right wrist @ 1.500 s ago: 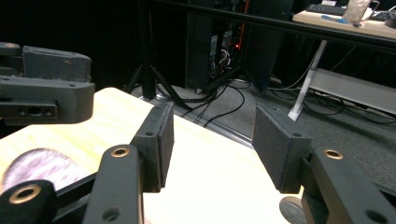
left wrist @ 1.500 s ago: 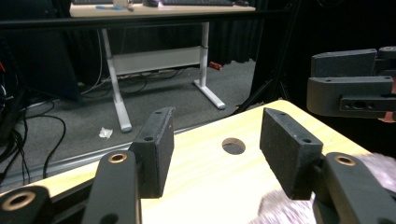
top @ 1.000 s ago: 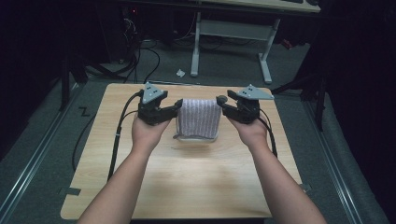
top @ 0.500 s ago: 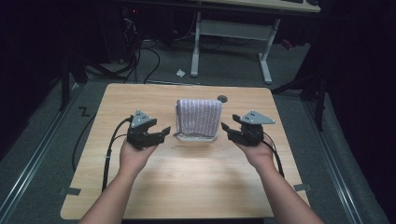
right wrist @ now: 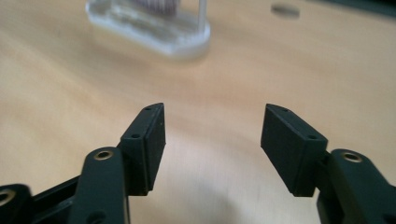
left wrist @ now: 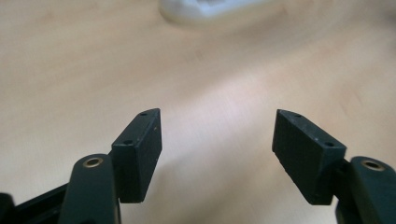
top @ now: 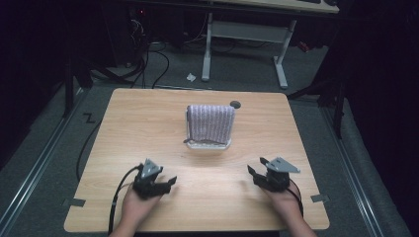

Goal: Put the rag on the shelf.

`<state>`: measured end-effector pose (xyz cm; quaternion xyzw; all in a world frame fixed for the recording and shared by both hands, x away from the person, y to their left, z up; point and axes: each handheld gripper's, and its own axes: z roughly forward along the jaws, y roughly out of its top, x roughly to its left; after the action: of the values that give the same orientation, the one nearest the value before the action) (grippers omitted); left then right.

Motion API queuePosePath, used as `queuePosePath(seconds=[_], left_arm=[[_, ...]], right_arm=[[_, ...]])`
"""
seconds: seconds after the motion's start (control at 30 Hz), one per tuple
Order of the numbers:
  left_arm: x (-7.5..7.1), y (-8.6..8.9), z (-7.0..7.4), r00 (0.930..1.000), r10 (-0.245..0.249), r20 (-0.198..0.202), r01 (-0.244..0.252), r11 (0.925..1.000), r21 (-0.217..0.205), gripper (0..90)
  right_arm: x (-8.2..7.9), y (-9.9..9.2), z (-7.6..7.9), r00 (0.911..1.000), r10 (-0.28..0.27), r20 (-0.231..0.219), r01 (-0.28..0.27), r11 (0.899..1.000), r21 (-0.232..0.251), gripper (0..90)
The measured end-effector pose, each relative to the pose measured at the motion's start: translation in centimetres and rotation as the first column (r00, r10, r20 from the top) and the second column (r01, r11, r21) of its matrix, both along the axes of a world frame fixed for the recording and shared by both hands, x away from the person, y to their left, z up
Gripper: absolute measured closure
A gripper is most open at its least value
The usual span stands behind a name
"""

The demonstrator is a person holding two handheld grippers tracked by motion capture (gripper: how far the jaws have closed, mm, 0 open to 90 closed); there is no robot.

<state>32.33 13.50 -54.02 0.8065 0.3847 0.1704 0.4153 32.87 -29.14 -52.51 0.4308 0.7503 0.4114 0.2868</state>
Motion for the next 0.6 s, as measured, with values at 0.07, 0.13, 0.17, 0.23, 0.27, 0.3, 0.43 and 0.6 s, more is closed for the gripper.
queuePosePath(seconds=[0.07,0.13,0.17,0.23,0.27,0.3,0.43,0.6], left_arm=[[-1.2,0.7,0.7,1.0000,-0.007,0.005,0.006,0.9991,0.042,32.2],[-1.2,1.9,0.7,0.9993,0.038,0.003,-0.038,0.9991,-0.019,34.0],[-1.2,1.9,0.7,0.9993,0.038,0.003,-0.038,0.9991,-0.019,32.9],[-0.6,2.0,0.2,0.9986,0.033,-0.040,-0.035,0.9976,-0.060,32.5],[-0.3,1.8,0.0,0.9984,0.040,-0.039,-0.042,0.9978,-0.051,31.8],[-0.3,1.8,0.0,0.9984,0.040,-0.039,-0.042,0.9978,-0.051,31.4],[-0.7,1.8,-0.1,0.9985,0.033,-0.044,-0.035,0.9979,-0.053,31.3],[-0.8,2.0,0.0,0.9983,0.032,-0.049,-0.035,0.9973,-0.064,30.4]], right_arm=[[-1.6,-1.0,-0.6,0.9997,0.014,-0.022,-0.014,1.000,-0.013,38.0],[-2.9,-1.8,0.1,0.9999,-0.017,0.000,0.017,1.000,0.018,38.9],[-2.9,-1.8,0.1,0.9999,-0.017,0.000,0.017,1.000,0.018,38.9],[-2.6,-1.8,-0.1,0.9998,-0.020,-0.003,0.020,0.999,0.035,38.7],[-1.9,-1.3,-0.4,0.9998,-0.008,-0.017,0.008,1.000,0.030,38.5],[-1.9,-1.3,-0.4,0.9998,-0.008,-0.017,0.008,1.000,0.030,38.5],[-1.3,-0.2,-0.8,0.9991,0.034,-0.026,-0.033,0.999,0.022,37.8],[-1.5,-0.5,-0.8,0.9993,0.027,-0.025,-0.026,0.999,0.020,37.8]])
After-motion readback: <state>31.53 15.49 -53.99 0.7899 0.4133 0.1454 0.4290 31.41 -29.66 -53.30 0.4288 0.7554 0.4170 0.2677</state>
